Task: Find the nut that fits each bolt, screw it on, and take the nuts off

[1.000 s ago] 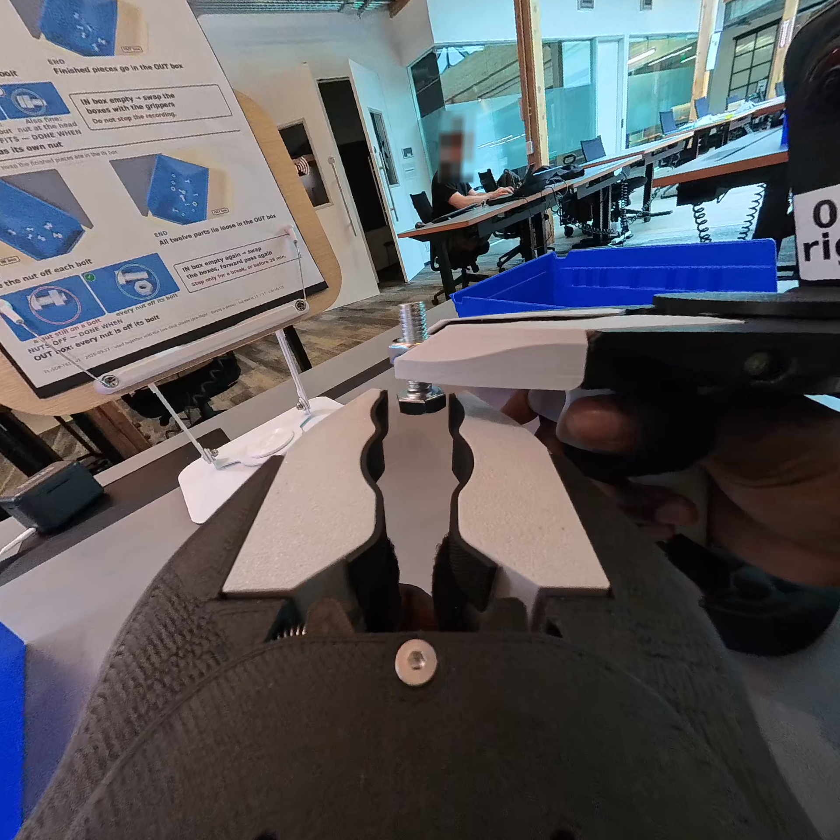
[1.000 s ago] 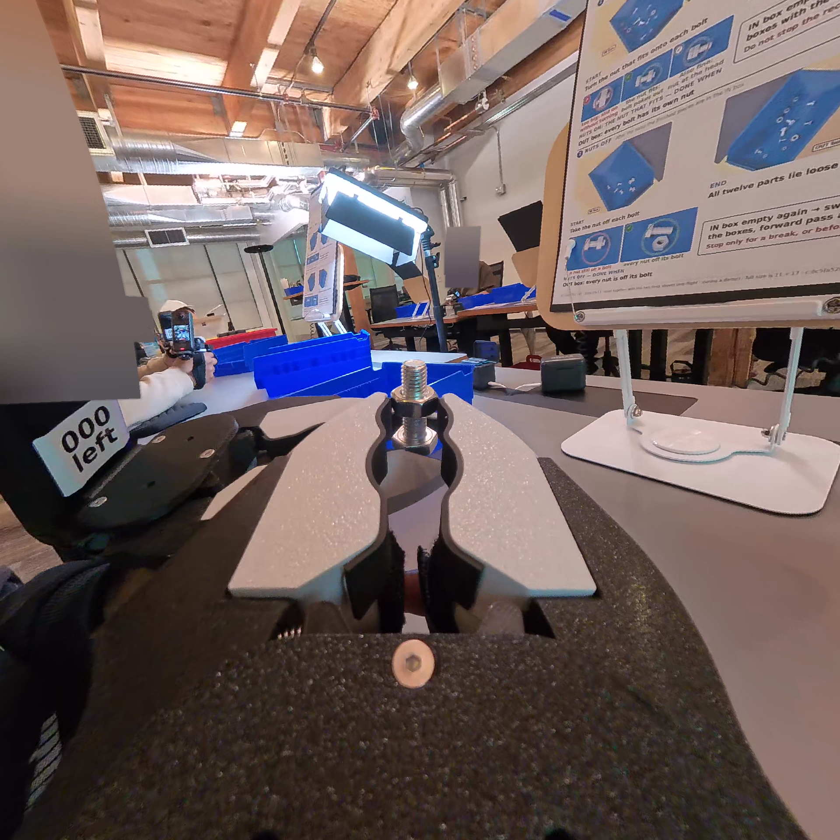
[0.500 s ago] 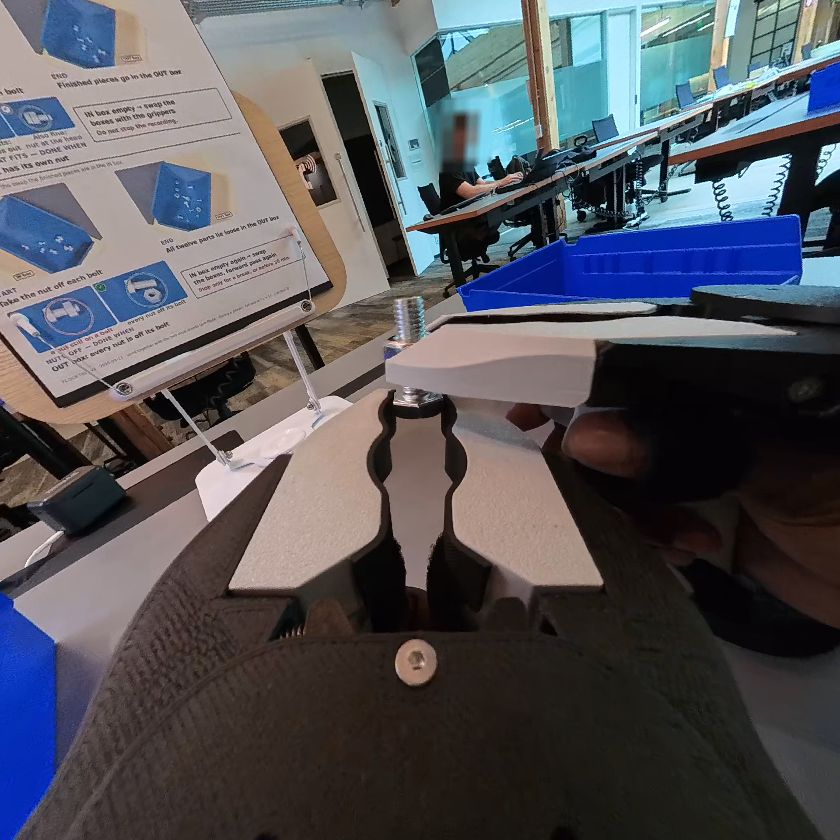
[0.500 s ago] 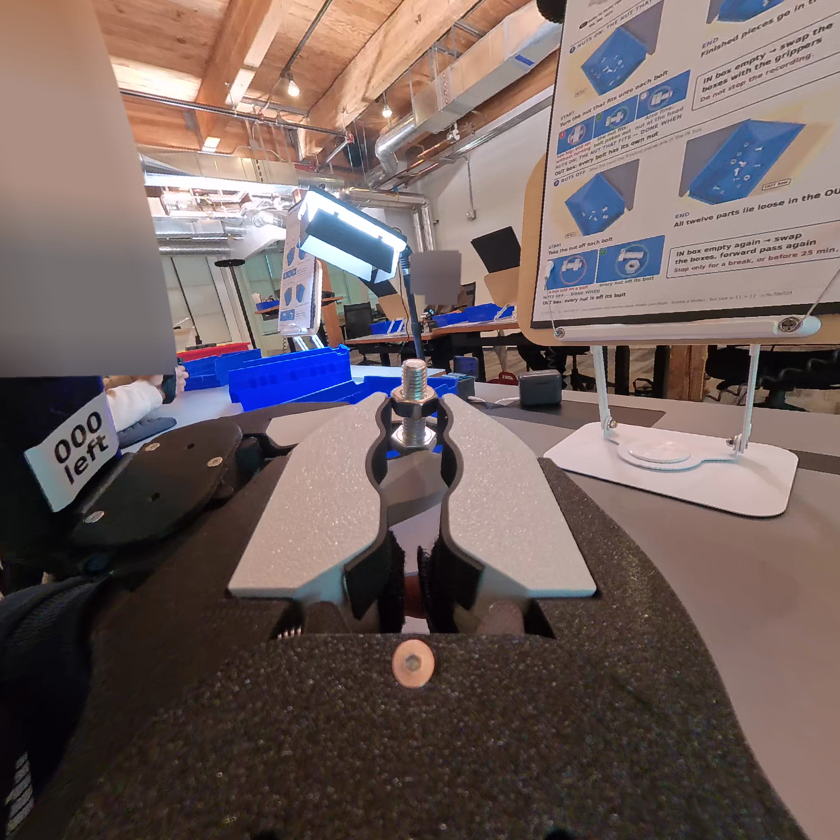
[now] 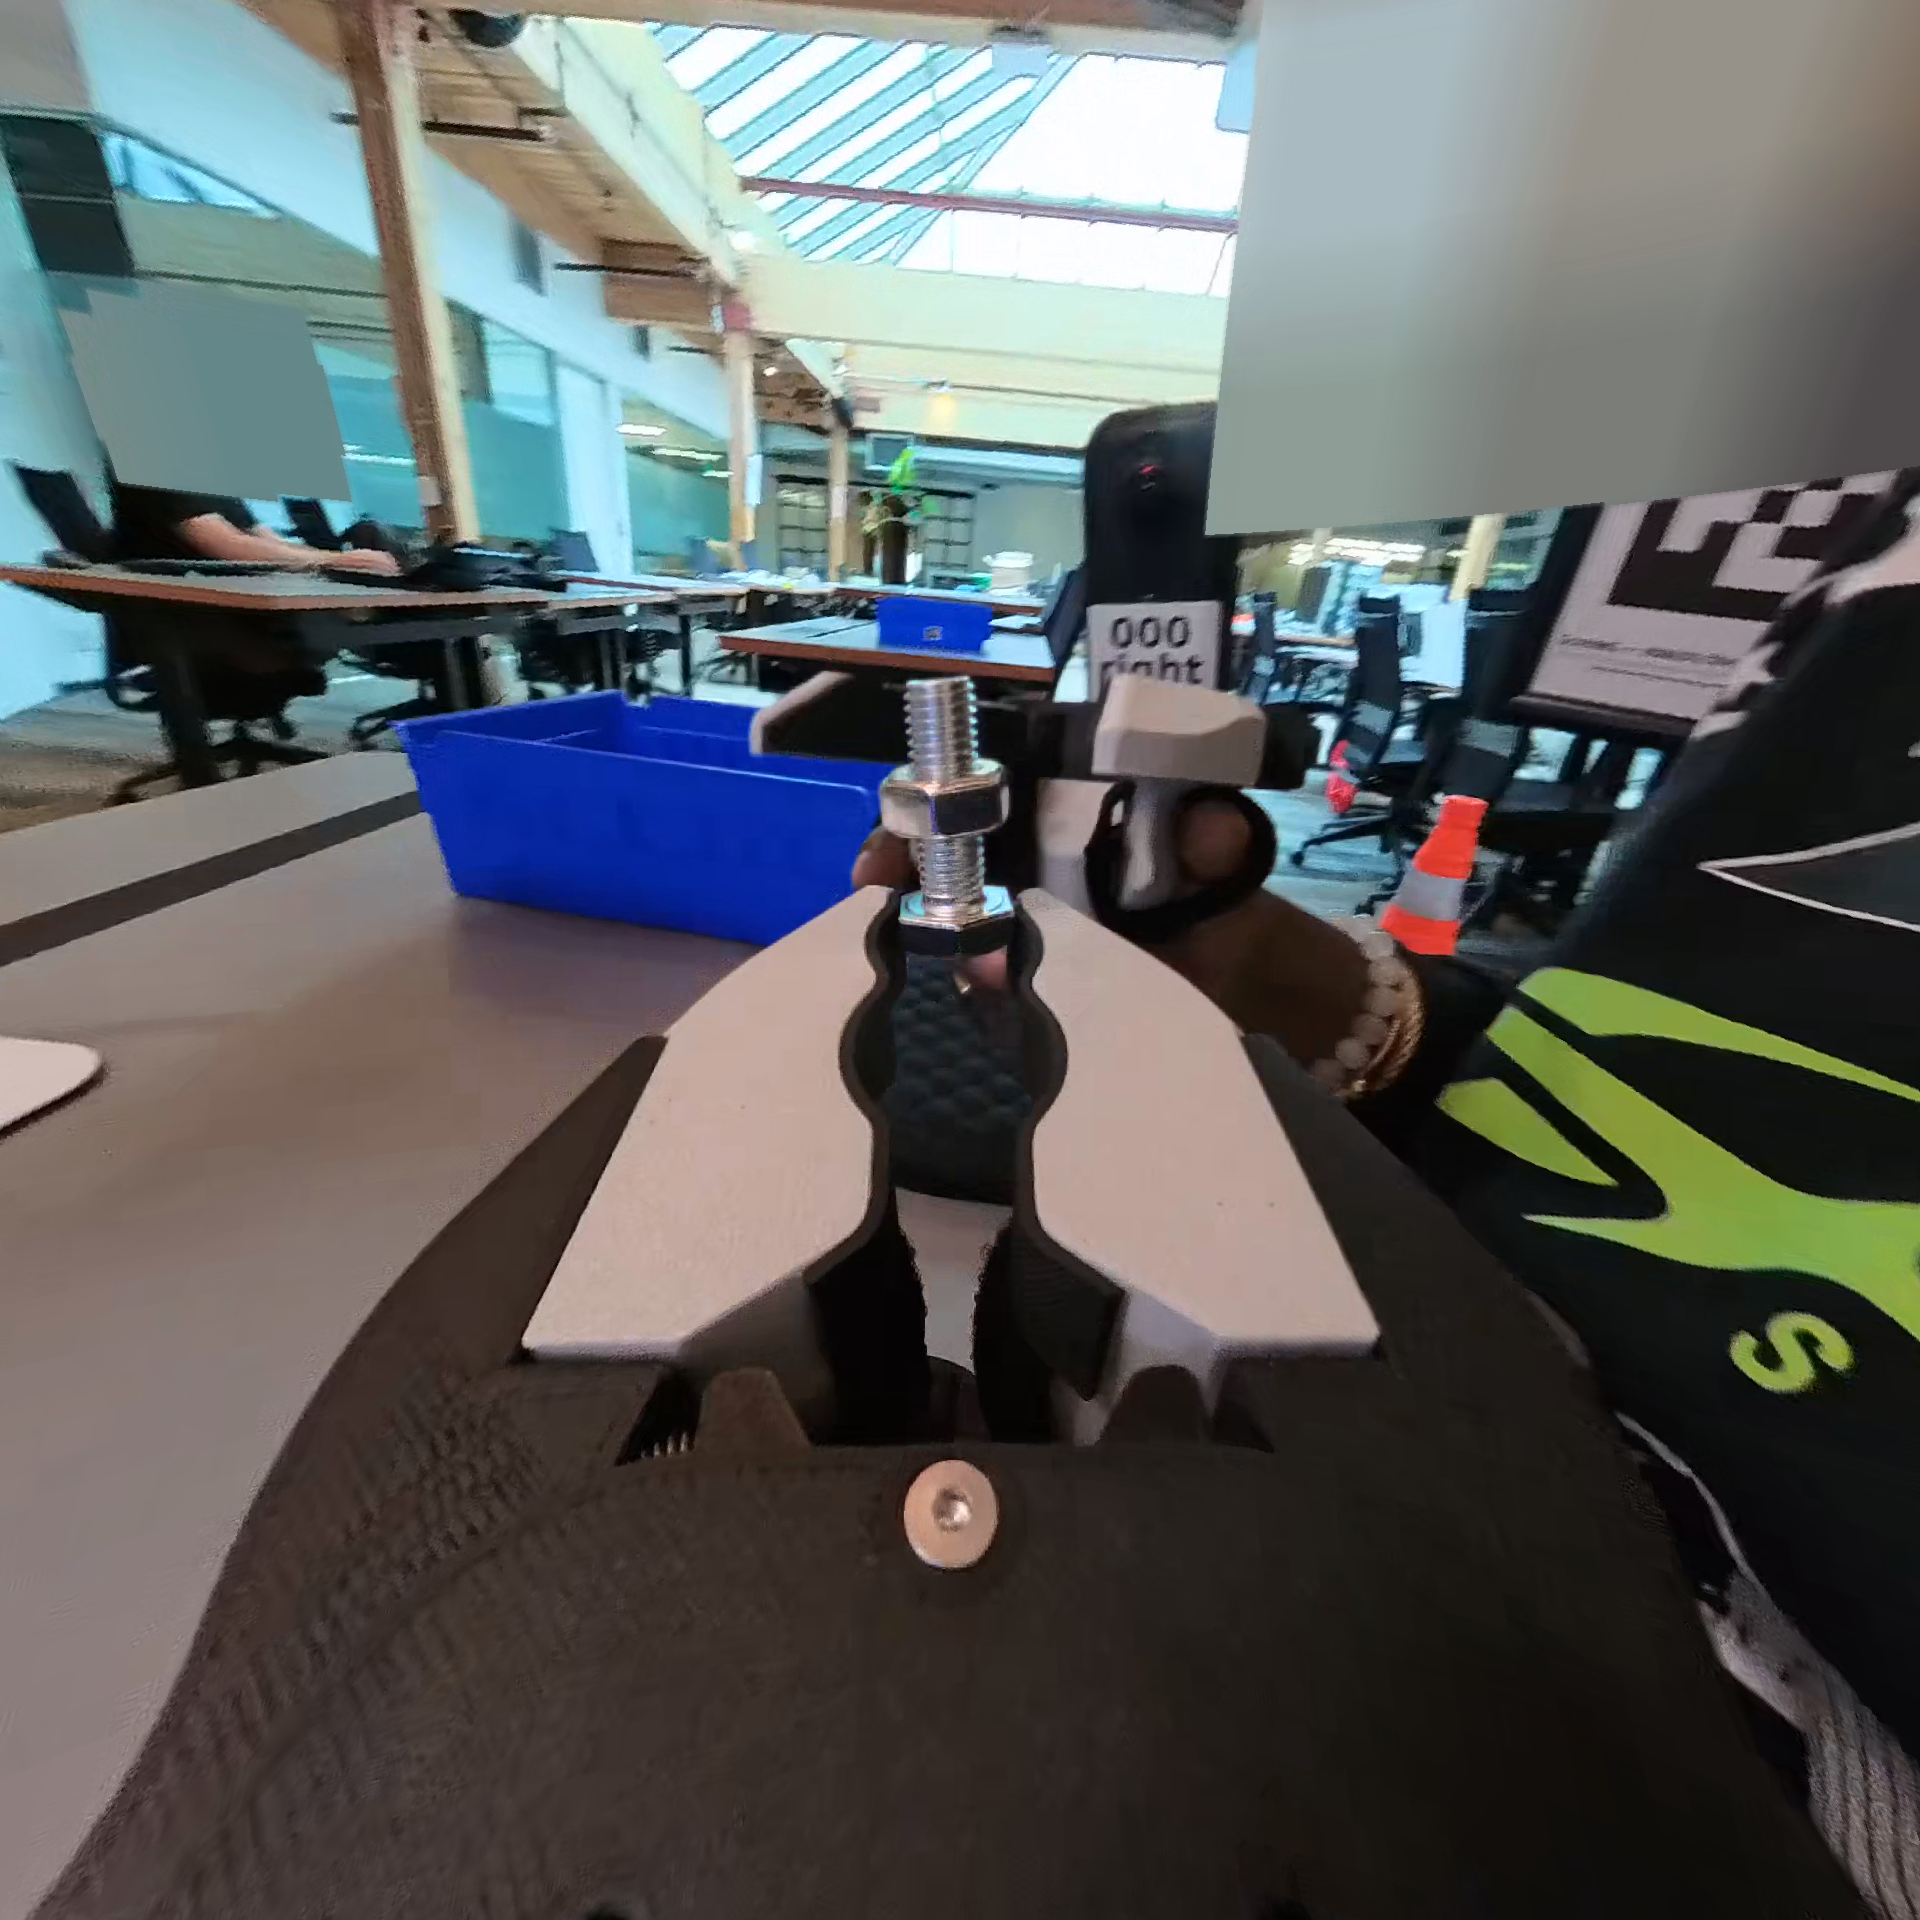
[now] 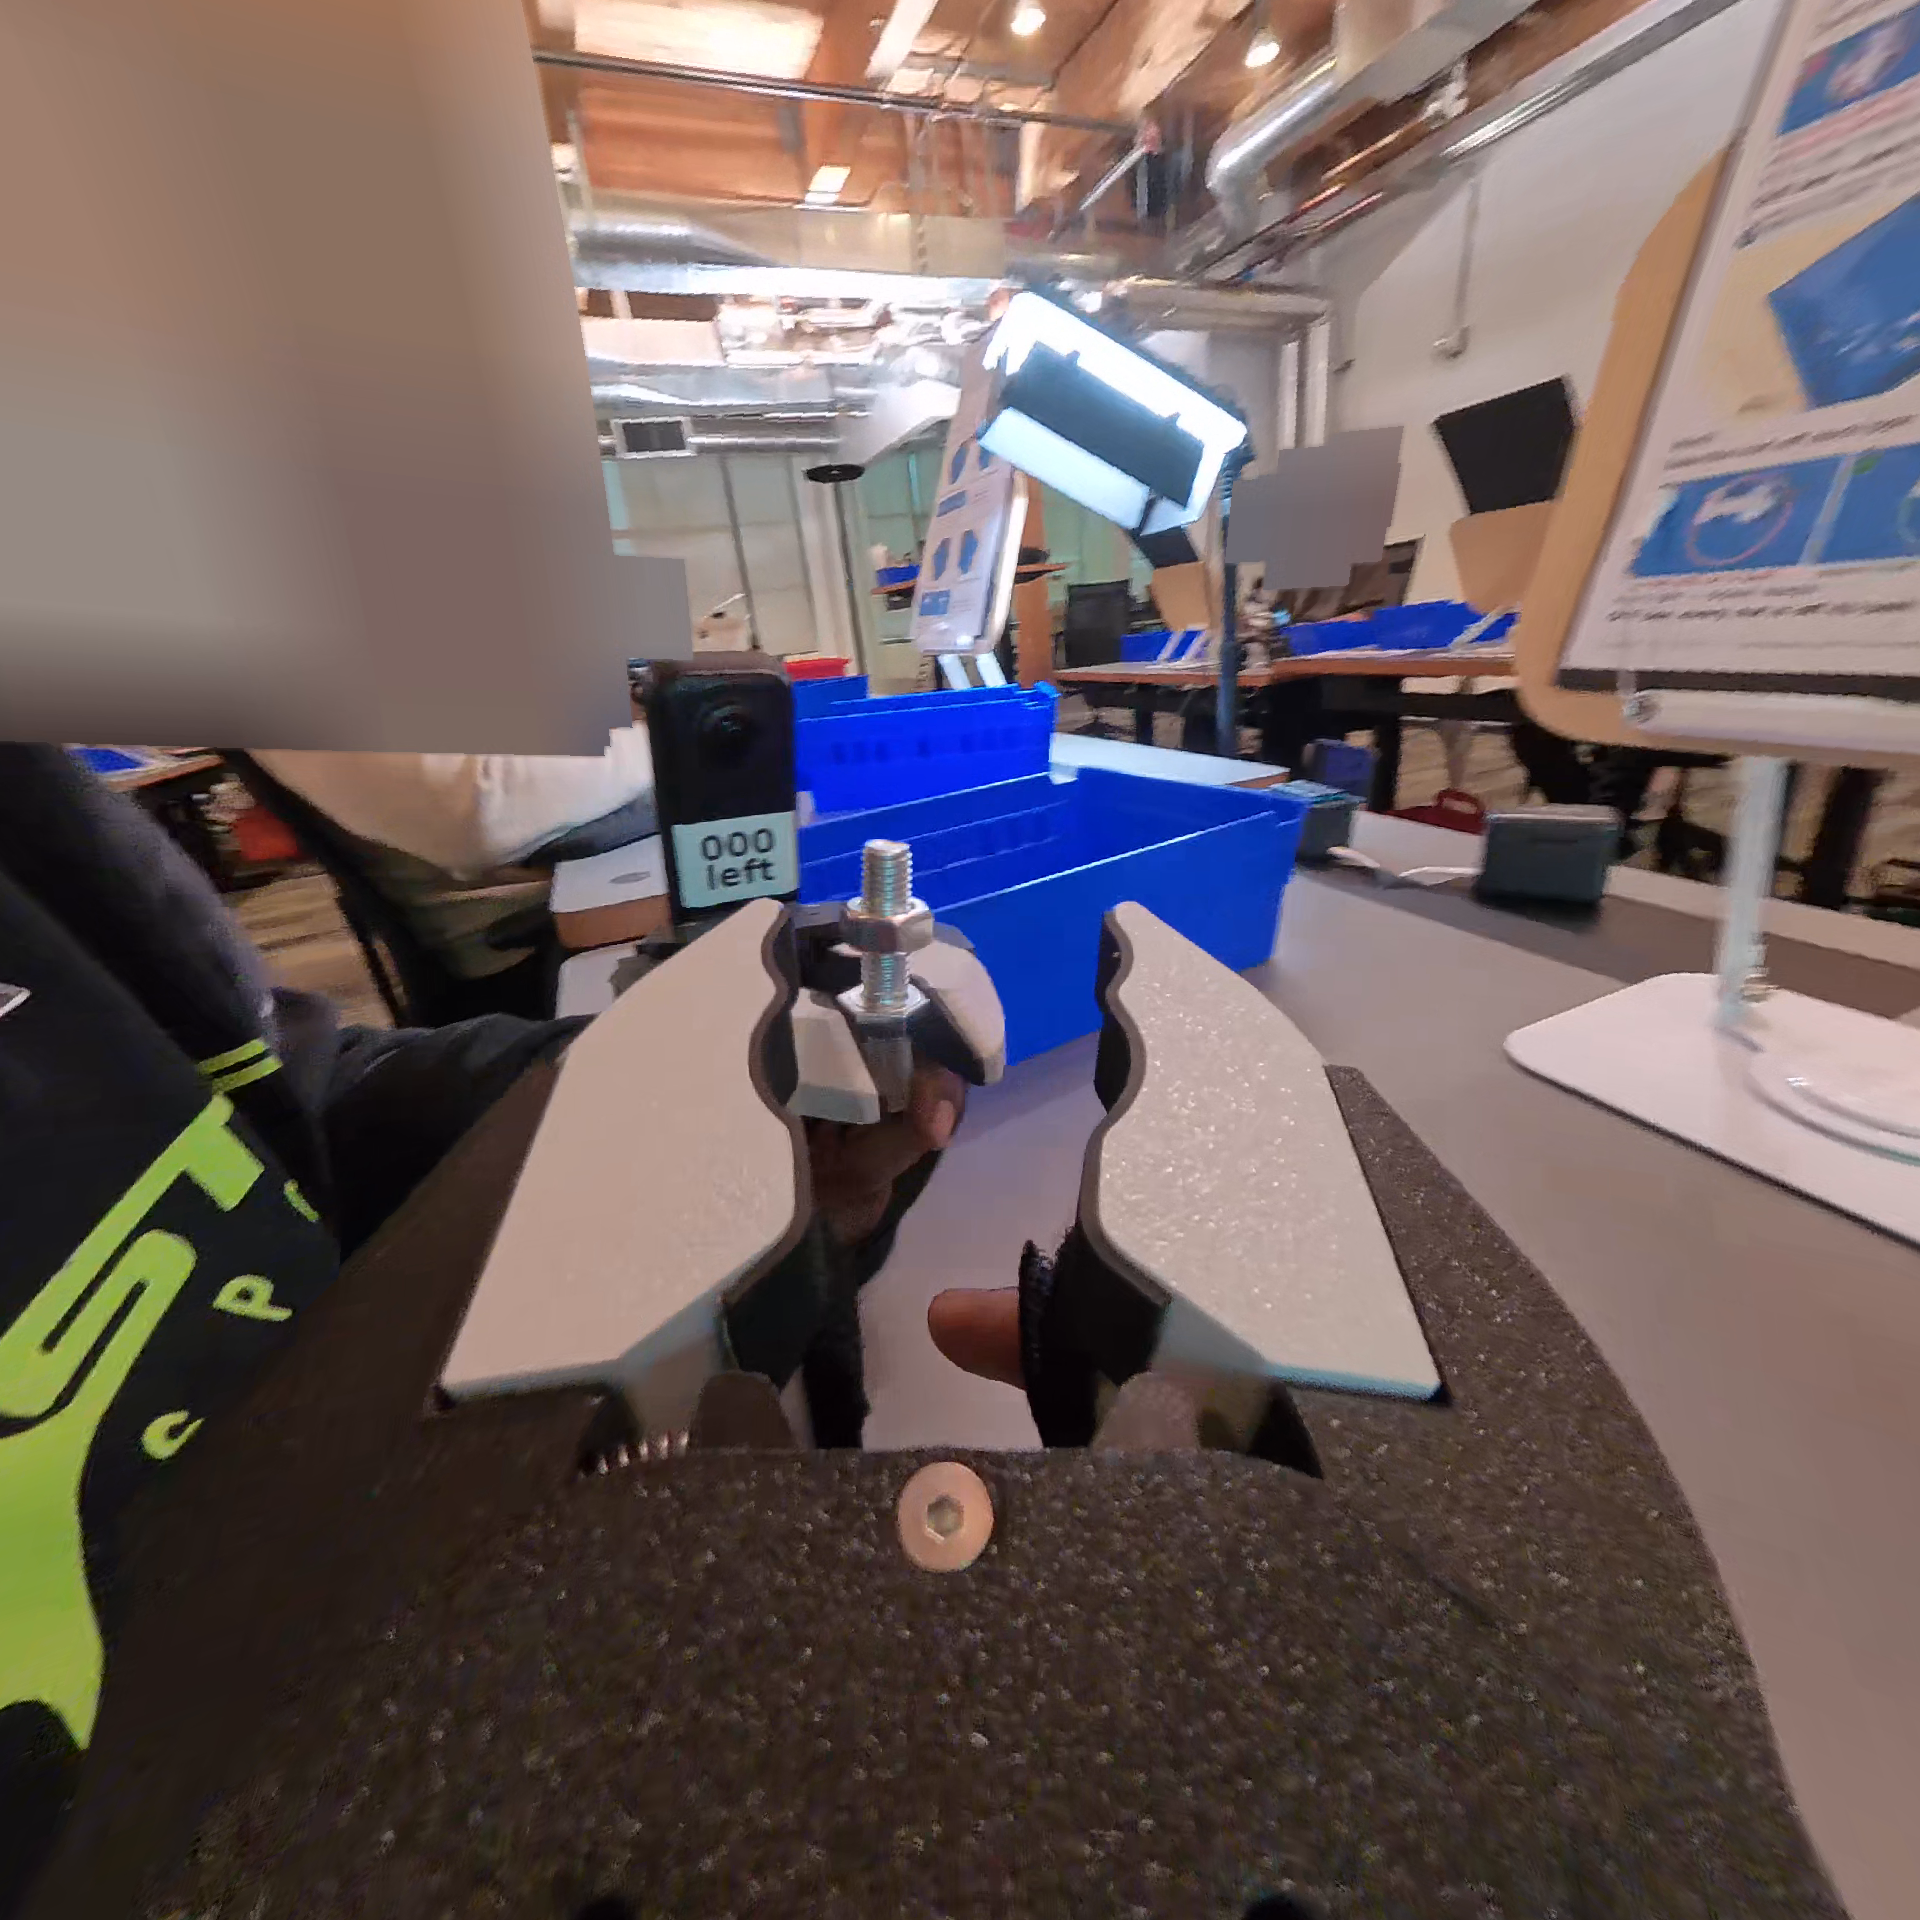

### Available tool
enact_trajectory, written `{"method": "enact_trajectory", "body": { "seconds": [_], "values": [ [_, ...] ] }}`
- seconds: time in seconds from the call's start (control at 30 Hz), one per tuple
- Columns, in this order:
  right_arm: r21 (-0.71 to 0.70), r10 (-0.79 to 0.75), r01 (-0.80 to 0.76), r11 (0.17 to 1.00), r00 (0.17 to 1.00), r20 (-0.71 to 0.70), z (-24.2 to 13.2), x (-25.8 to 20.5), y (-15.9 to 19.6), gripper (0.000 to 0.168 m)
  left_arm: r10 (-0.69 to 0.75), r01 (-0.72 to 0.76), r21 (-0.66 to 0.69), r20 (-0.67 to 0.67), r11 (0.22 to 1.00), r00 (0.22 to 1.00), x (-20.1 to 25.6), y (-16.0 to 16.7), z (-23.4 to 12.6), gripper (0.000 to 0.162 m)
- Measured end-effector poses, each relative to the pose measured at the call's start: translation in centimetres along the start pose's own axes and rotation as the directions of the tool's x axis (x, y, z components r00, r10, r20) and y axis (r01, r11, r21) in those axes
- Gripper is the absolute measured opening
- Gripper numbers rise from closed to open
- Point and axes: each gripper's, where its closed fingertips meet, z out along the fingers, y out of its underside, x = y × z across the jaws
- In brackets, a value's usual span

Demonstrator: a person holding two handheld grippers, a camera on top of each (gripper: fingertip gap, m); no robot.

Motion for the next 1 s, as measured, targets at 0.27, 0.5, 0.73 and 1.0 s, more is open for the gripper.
{"method": "enact_trajectory", "body": {
  "seconds": [0.27, 0.5, 0.73, 1.0],
  "values": [
    [-0.032, 0.013, -0.01, 0.999, 0.997, 0.082, 1.5, -1.6, 2.0, 0.051, 0.017, -0.019, -0.041, -0.044, 0.999, 0.999, 0.8, 1.5, -0.1, 0.019],
    [-0.059, 0.005, -0.002, 0.998, 0.999, 0.053, 0.6, -0.6, 2.2, 0.038, 0.01, -0.013, -0.058, -0.049, 0.998, 0.999, 0.8, 2.0, 0.1, 0.019],
    [-0.033, -0.033, 0.033, 0.999, 0.999, -0.018, -1.7, 1.0, 1.6, 0.014, -0.016, 0.015, -0.035, -0.051, 0.999, 0.999, 0.6, 1.6, -0.1, 0.019],
    [-0.033, -0.004, 0.006, 0.999, 0.998, 0.069, 0.4, -1.0, 2.0, 0.042, -0.007, 0.005, -0.053, -0.043, 0.999, 0.999, 0.5, 2.0, 0.0, 0.019]
  ]
}}
